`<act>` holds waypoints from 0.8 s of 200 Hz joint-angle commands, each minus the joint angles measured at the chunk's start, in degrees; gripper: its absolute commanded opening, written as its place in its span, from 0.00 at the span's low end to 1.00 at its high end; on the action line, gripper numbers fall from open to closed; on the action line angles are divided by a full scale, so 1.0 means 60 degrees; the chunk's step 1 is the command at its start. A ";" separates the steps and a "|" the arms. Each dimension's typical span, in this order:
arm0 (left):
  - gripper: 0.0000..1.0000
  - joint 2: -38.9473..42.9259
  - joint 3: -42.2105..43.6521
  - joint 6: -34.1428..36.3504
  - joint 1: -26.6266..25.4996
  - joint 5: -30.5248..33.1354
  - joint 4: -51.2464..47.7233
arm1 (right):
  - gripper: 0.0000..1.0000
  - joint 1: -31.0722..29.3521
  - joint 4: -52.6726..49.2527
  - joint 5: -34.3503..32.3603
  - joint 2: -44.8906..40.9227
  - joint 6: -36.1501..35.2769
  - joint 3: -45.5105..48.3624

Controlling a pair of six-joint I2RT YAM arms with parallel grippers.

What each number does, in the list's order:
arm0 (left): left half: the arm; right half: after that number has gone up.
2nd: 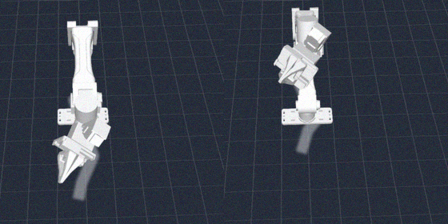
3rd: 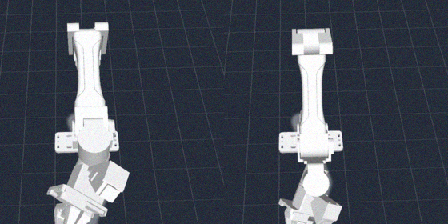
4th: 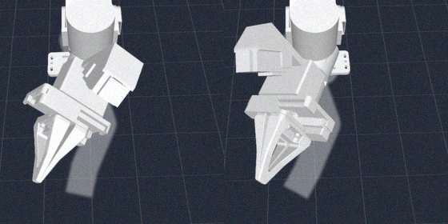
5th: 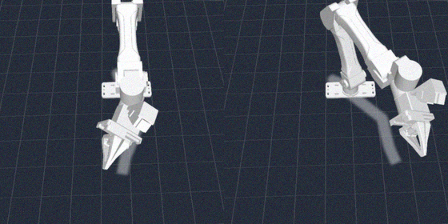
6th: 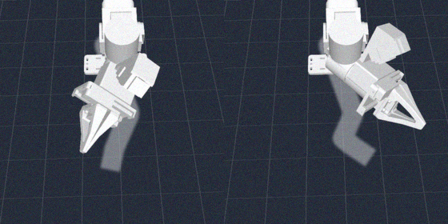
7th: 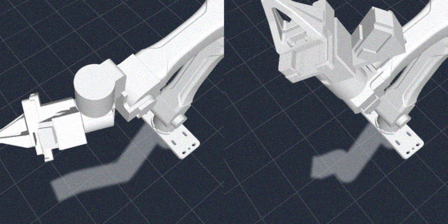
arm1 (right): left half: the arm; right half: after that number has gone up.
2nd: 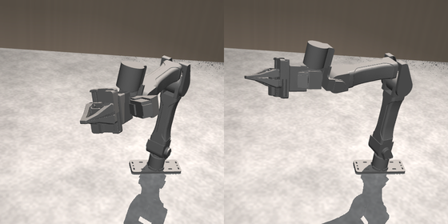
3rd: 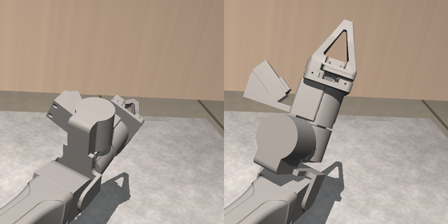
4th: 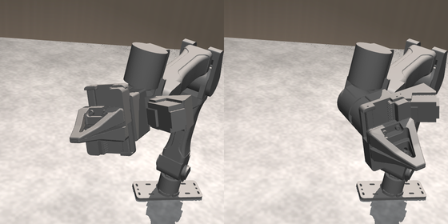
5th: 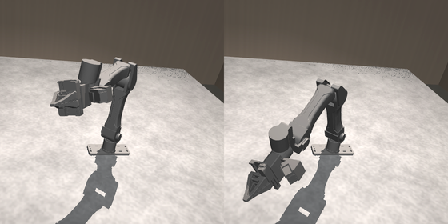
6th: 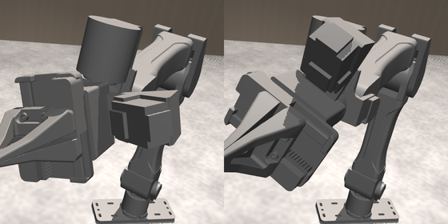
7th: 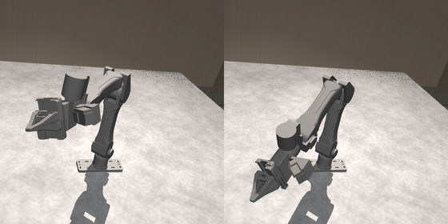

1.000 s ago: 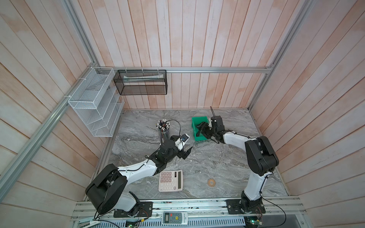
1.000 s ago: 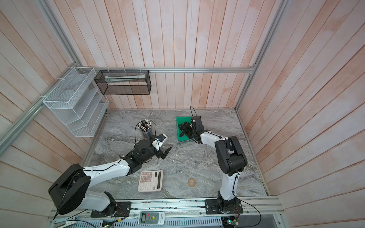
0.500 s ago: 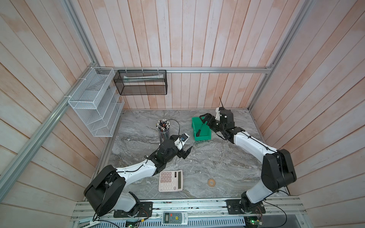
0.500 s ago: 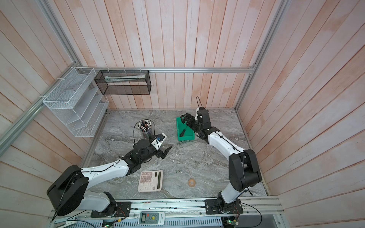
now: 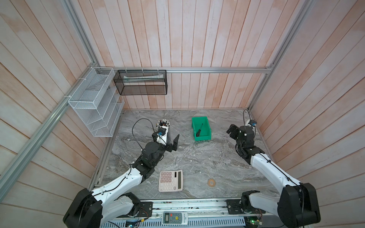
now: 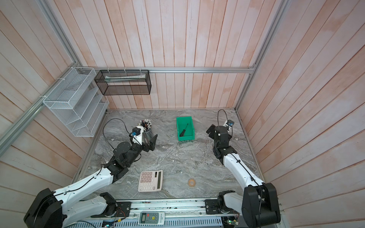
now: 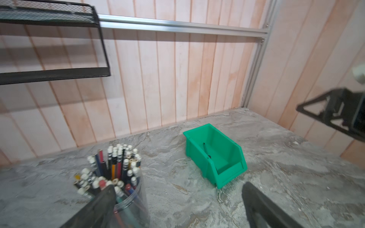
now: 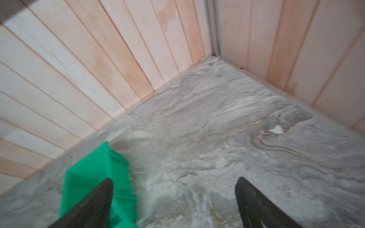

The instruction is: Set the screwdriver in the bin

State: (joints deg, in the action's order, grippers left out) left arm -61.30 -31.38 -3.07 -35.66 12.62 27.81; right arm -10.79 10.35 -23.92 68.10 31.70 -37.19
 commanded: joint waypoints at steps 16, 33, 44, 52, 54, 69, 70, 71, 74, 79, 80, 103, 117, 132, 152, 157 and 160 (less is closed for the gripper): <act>1.00 0.0739 0.0523 -0.0616 0.0670 0.2437 -0.0840 | 0.98 -0.0052 0.2615 -0.3008 -0.0376 -0.1783 0.1717; 1.00 0.1171 0.0922 -0.0769 0.1148 0.3514 -0.0613 | 0.98 -0.0048 0.3774 -0.3288 -0.0272 -0.2325 0.2387; 1.00 0.1359 0.1251 -0.1042 0.1606 0.4026 -0.0427 | 0.98 -0.0063 0.4519 -0.3364 -0.0008 -0.2739 0.2691; 1.00 0.1455 0.1433 -0.1242 0.2049 0.4180 -0.0431 | 0.98 -0.0077 0.5067 -0.3444 0.0234 -0.2965 0.2876; 1.00 0.1460 0.1468 -0.1260 0.2143 0.4206 -0.0431 | 0.98 -0.0088 0.5199 -0.3463 0.0281 -0.3005 0.2921; 1.00 0.1458 0.1743 -0.1437 0.2860 0.4731 -0.0476 | 0.98 -0.0186 0.6528 -0.3579 0.0845 -0.3437 0.3350; 1.00 0.1465 0.1758 -0.1466 0.2908 0.4786 -0.0490 | 0.98 -0.0198 0.6628 -0.3597 0.0886 -0.3474 0.3404; 1.00 0.1468 0.1772 -0.1480 0.2946 0.4842 -0.0505 | 0.98 -0.0218 0.6839 -0.3621 0.0928 -0.3515 0.3446; 1.00 0.1471 0.1824 -0.1526 0.3067 0.4986 -0.0528 | 0.98 -0.0258 0.7342 -0.3656 0.1038 -0.3620 0.3593; 1.00 0.1483 0.1900 -0.1659 0.3278 0.5180 -0.0582 | 0.98 -0.0327 0.8107 -0.3655 0.1236 -0.3898 0.3845; 1.00 0.1477 0.1909 -0.1687 0.3322 0.5215 -0.0587 | 0.98 -0.0349 0.8237 -0.3650 0.1271 -0.3968 0.3893; 1.00 0.1348 0.2739 -0.2057 0.4070 0.5610 0.0269 | 0.98 -0.0968 1.1444 -0.4402 0.2490 -0.5327 0.4488; 1.00 0.1028 0.3185 -0.2212 0.4346 0.5644 0.0903 | 0.98 -0.1217 1.3321 -0.4184 0.3479 -0.6253 0.4770; 1.00 0.0506 0.3517 -0.2122 0.4476 0.5747 0.1581 | 0.98 -0.1759 1.4570 -0.4458 0.4062 -0.7264 0.4855; 1.00 -0.0184 0.3594 -0.1970 0.4559 0.5777 0.2048 | 0.98 -0.1972 1.6086 -0.4689 0.4484 -0.7726 0.5238; 1.00 -0.0323 0.3583 -0.1901 0.4572 0.5813 0.2238 | 0.98 -0.1992 1.6147 -0.4710 0.4506 -0.7746 0.5262; 1.00 -0.0383 0.3575 -0.1873 0.4580 0.5826 0.2308 | 0.98 -0.1992 1.6108 -0.4737 0.4508 -0.7749 0.5250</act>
State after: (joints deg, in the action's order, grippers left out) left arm -60.88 -10.09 -14.63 -8.67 45.54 34.24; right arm -21.98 85.23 -48.71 93.76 -7.90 -7.35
